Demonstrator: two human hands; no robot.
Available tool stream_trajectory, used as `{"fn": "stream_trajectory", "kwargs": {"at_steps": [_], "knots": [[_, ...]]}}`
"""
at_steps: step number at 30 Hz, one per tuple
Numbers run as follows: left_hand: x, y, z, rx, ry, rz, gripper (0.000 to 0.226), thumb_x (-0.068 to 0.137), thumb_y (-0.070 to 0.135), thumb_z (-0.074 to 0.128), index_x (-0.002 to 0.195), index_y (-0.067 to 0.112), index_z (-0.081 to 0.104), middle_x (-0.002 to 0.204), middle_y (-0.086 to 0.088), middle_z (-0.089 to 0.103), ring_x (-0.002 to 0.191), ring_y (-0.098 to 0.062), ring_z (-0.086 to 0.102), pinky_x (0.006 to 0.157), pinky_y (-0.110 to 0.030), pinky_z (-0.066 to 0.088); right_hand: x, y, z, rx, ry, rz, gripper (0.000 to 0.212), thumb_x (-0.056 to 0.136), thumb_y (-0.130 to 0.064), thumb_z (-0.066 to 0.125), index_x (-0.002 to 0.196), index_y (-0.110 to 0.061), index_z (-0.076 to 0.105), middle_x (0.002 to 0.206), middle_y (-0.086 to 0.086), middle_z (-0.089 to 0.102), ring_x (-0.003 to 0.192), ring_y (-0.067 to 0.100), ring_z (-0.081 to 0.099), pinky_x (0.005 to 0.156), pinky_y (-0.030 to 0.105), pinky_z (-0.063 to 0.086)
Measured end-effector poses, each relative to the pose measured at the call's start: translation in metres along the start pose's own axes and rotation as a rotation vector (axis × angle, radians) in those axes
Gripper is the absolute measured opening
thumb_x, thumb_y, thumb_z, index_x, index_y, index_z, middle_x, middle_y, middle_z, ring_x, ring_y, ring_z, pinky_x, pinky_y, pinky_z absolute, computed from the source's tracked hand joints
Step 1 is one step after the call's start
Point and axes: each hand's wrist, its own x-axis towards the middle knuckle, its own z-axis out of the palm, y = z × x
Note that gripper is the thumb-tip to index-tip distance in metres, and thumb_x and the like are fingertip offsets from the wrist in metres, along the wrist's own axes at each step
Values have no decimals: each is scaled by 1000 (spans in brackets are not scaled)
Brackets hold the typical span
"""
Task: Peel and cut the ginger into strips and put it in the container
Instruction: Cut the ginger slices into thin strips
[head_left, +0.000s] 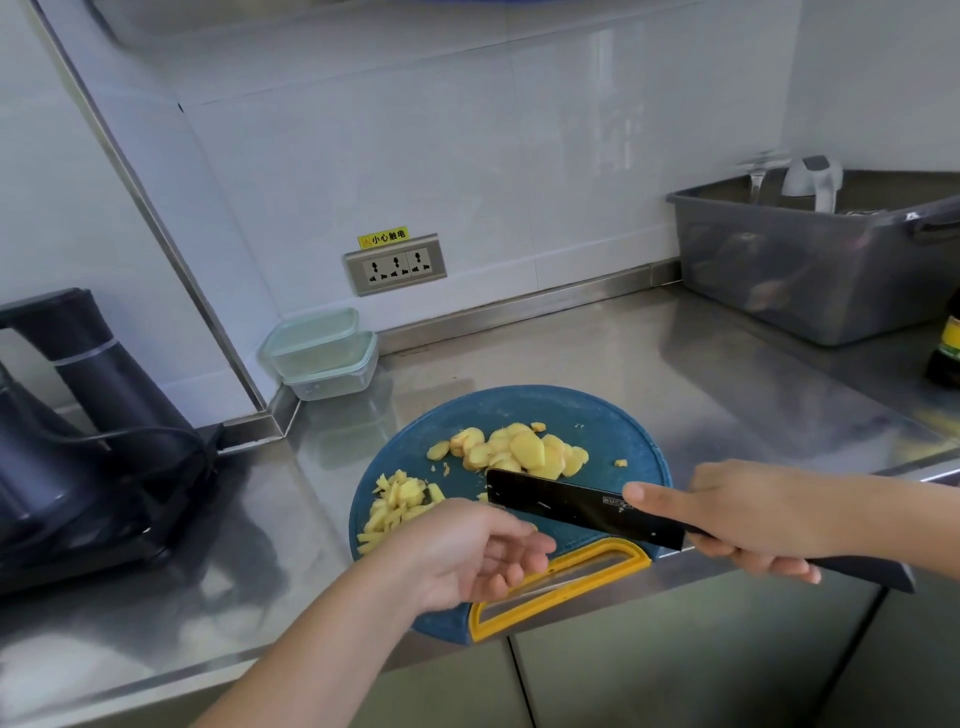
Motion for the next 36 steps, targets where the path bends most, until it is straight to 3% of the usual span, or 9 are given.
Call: {"fn": "stream_trajectory", "kwargs": {"at_steps": [3,5,7,9,15,21,24,28,36], "knots": [[-7,-19,-1,395,282,342,13,93,23,57,94,20,69,75,11,66,61,1,57,54,-13,45,-2,3,-4,-3,35,2,68,81,-77,25,54,-15,30,42,3,32,30,16,31,37,22,36],[-14,-37,-5,833,502,615,13,94,35,52,104,36,59,100,26,57,90,14,51,75,-4,40,-4,7,-5,-2,58,-3,68,80,-77,26,53,-15,30,41,3,33,30,17,32,37,21,36],[-19,-51,-8,1085,500,745,34,96,47,38,130,44,42,124,35,34,113,22,26,89,5,20,-5,9,-3,-12,67,0,68,81,-76,26,53,-15,31,41,2,34,31,17,32,38,21,37],[-18,-61,-9,1184,444,784,52,93,56,24,143,46,20,137,36,16,122,22,4,91,6,4,-6,9,2,-28,68,-4,68,84,-75,26,53,-15,31,40,2,34,32,18,32,40,22,38],[-11,-74,-5,1257,390,869,69,89,68,19,145,43,-13,140,38,-10,129,17,-14,101,-5,-6,-10,-4,10,-16,67,-33,57,91,-67,26,58,-21,32,30,-5,32,30,16,32,47,26,41],[-5,-82,-5,1257,405,891,69,92,66,27,149,39,-3,148,31,-4,130,15,-9,103,-7,-5,-7,-6,13,-48,77,-16,61,88,-71,25,58,-19,34,32,-5,34,30,16,35,49,24,43],[0,-87,-8,1260,422,850,68,90,66,30,149,37,14,148,29,13,131,12,6,108,-14,10,-6,-8,13,-41,68,-13,62,88,-71,26,57,-18,34,31,-6,32,29,15,33,49,25,44],[3,-88,-7,1303,441,868,65,86,68,36,139,30,43,136,21,43,122,3,36,98,-14,30,-5,-10,11,-48,50,-8,60,88,-70,27,58,-19,32,32,-7,32,30,15,32,43,24,40],[6,-89,-6,1348,501,910,67,83,68,39,136,28,47,133,19,47,120,1,38,97,-15,32,-3,-14,4,-49,-12,-14,62,87,-71,27,58,-17,30,35,-5,29,29,13,28,36,21,36]]}}
